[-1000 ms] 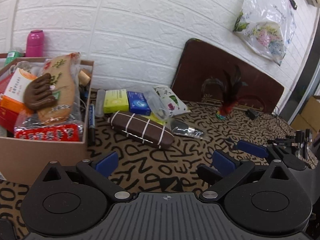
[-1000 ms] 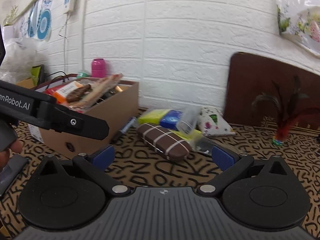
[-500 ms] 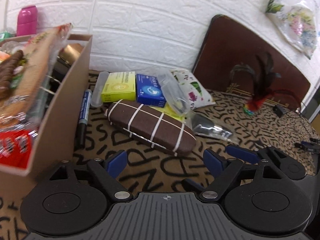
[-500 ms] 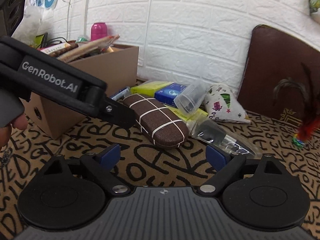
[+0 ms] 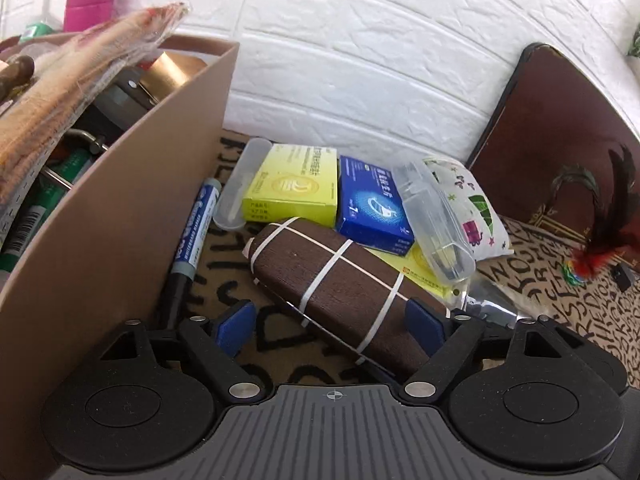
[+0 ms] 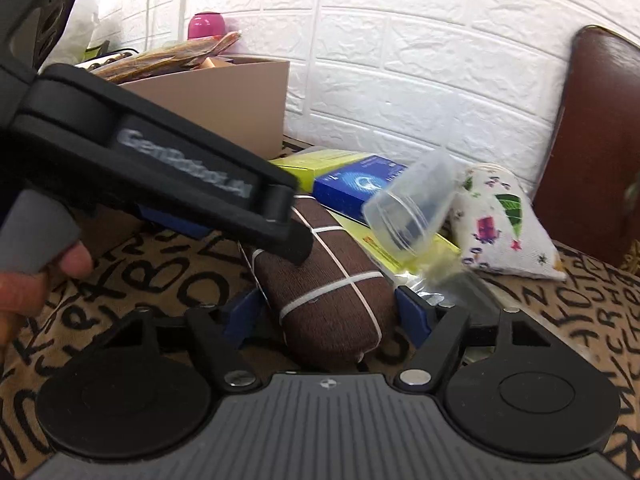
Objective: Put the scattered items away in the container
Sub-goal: 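Move the left tool to the brown striped glasses case, then close the left gripper on the glasses case and lift it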
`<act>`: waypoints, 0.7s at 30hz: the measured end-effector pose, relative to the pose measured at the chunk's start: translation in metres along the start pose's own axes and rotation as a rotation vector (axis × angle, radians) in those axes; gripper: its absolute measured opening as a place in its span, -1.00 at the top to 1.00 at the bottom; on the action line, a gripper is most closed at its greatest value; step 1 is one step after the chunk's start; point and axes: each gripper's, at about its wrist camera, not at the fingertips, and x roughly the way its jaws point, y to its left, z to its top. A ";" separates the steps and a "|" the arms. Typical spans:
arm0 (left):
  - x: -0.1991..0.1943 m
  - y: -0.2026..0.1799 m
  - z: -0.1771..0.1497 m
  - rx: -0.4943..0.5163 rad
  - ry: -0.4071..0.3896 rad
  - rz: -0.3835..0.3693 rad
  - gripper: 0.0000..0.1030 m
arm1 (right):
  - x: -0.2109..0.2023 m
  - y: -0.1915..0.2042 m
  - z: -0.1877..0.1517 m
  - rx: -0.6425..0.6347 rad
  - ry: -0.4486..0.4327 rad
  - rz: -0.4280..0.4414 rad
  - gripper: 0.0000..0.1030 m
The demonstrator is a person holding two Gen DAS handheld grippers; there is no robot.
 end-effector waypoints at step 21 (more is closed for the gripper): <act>-0.102 -0.014 -0.096 0.021 0.232 -0.216 -0.46 | -0.157 0.082 -0.083 0.064 0.032 -0.043 -0.26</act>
